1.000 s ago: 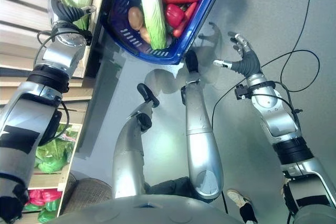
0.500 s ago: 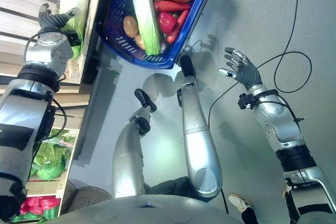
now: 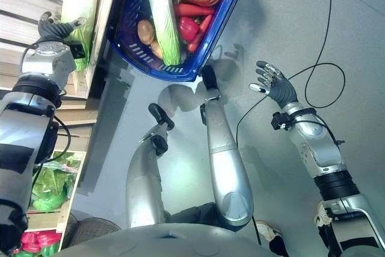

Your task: Pick up fruits and vegetables into the basket

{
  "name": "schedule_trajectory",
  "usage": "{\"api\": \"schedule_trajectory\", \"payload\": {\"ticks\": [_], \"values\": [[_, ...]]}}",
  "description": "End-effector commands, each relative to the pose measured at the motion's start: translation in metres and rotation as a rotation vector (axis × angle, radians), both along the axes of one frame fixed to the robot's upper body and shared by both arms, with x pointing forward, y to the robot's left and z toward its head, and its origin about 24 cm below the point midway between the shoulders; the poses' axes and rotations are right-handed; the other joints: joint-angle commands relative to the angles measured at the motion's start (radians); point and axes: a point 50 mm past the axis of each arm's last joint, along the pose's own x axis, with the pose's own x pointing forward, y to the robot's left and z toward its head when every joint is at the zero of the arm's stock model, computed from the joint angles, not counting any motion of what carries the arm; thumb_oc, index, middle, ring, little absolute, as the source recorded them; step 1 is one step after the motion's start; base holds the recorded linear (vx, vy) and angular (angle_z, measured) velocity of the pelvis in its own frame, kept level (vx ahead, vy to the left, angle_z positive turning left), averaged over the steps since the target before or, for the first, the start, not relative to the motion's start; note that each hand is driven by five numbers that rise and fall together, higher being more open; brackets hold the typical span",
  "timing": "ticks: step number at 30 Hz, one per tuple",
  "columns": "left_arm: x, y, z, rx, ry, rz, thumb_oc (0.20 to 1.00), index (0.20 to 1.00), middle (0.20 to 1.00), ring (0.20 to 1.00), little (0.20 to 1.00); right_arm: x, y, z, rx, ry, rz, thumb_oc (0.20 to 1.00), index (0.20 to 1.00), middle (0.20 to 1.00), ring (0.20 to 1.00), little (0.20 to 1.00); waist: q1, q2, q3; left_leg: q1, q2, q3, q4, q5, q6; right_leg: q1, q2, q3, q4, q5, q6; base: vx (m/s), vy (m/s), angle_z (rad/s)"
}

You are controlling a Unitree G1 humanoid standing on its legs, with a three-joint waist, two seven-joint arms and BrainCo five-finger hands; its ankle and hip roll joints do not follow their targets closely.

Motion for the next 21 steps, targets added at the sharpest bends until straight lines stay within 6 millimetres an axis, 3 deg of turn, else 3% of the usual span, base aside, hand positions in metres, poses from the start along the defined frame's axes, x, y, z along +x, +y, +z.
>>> {"api": "schedule_trajectory", "payload": {"ticks": [1, 6, 14, 21], "values": [[-0.024, 0.044, -0.001, 0.241, 0.139, 0.198, 1.0, 1.0, 1.0, 1.0, 1.0, -0.005, 0.003, -0.009, 0.068, 0.007, 0.02, 1.0, 1.0, 1.0, 1.0, 1.0, -0.012, -0.045, -0.05, -0.108, -0.019, 0.04, 0.069, -0.029, 0.053, -0.011, 0.034, 0.012, 0.026, -0.093, 0.042, 0.0, 0.0, 0.0], [-0.026, 0.048, 0.014, 0.466, 0.325, 0.252, 1.0, 1.0, 1.0, 1.0, 1.0, -0.003, -0.001, -0.011, 0.064, 0.018, 0.013, 1.0, 1.0, 1.0, 1.0, 1.0, -0.024, -0.041, -0.05, -0.113, -0.017, 0.049, 0.065, -0.028, 0.048, -0.023, 0.033, 0.023, 0.018, -0.08, 0.045, 0.0, 0.006, -0.03], [-0.023, 0.043, 0.015, 0.502, 0.435, 0.232, 1.0, 1.0, 1.0, 1.0, 1.0, -0.002, -0.001, -0.014, 0.066, 0.022, -0.004, 1.0, 1.0, 1.0, 1.0, 1.0, -0.039, -0.037, -0.05, -0.099, -0.016, 0.062, 0.044, -0.021, 0.04, -0.028, 0.03, 0.028, 0.004, -0.068, 0.049, 0.0, -0.009, -0.05], [-0.014, 0.032, 0.015, 0.419, 0.383, 0.153, 1.0, 1.0, 1.0, 1.0, 1.0, -0.001, -0.002, -0.014, 0.06, 0.028, -0.027, 1.0, 1.0, 1.0, 1.0, 1.0, -0.053, -0.031, -0.05, -0.086, -0.013, 0.073, 0.023, -0.013, 0.026, -0.033, 0.025, 0.032, -0.011, -0.055, 0.052, 0.0, -0.009, -0.07]]}}
